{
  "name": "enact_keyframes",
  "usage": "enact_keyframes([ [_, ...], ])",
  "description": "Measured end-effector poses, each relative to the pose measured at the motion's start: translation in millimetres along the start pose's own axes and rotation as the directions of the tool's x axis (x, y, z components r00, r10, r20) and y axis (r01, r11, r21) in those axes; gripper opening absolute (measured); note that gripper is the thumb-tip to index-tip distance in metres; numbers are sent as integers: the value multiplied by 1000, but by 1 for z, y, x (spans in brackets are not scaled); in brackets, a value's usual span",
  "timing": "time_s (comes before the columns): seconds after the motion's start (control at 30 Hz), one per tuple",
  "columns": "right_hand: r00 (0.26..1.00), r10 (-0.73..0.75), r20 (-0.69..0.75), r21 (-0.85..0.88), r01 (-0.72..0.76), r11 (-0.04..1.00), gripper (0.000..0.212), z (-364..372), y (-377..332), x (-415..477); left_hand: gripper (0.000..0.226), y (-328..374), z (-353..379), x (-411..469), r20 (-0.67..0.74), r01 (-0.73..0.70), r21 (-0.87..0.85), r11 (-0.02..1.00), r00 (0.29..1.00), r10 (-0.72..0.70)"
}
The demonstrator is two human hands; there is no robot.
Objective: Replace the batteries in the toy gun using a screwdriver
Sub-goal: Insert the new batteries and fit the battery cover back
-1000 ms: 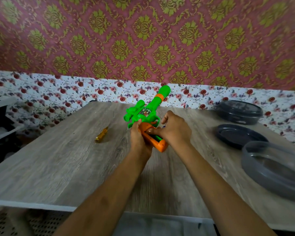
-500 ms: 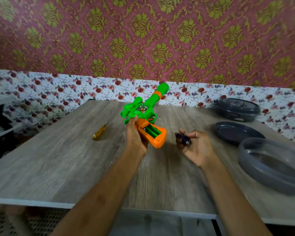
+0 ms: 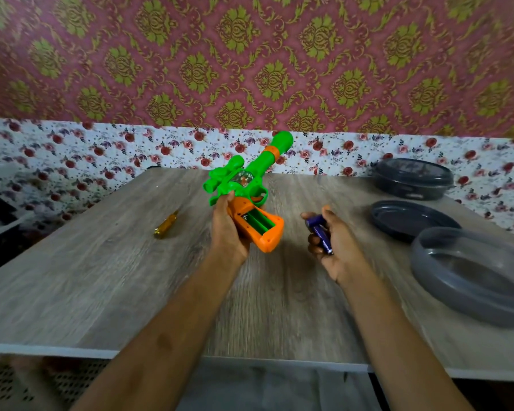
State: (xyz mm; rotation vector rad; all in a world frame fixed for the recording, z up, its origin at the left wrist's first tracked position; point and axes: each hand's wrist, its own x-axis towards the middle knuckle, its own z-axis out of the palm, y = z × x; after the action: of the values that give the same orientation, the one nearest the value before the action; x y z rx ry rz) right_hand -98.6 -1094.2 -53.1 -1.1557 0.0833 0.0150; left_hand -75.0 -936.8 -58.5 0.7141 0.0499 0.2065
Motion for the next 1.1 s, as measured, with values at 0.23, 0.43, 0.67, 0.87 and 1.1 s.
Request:
enact_keyframes([
  [0.23,756,-650,68,-301,637,709,11,7,-2,-12,14,-3,0,2,3,29,52,998,1000,-29],
  [0.43,542,-778,318,-509,790,342,19,22,12,-21,59,-10,-2,4,24,94,87,992,995,-96],
  [0.67,430,-756,494,-696,716,-48,39,28,24,-20,48,-12,-2,7,10,39,75,996,999,-40],
  [0.87,652,-533,540,-673,714,191,45,21,23,-21,33,-8,-3,7,-64,67,43,997,996,-64],
  [1.1,789,-342,510,-550,605,575,24,20,17,-19,27,-7,-3,8,-90,89,8,996,992,-88],
])
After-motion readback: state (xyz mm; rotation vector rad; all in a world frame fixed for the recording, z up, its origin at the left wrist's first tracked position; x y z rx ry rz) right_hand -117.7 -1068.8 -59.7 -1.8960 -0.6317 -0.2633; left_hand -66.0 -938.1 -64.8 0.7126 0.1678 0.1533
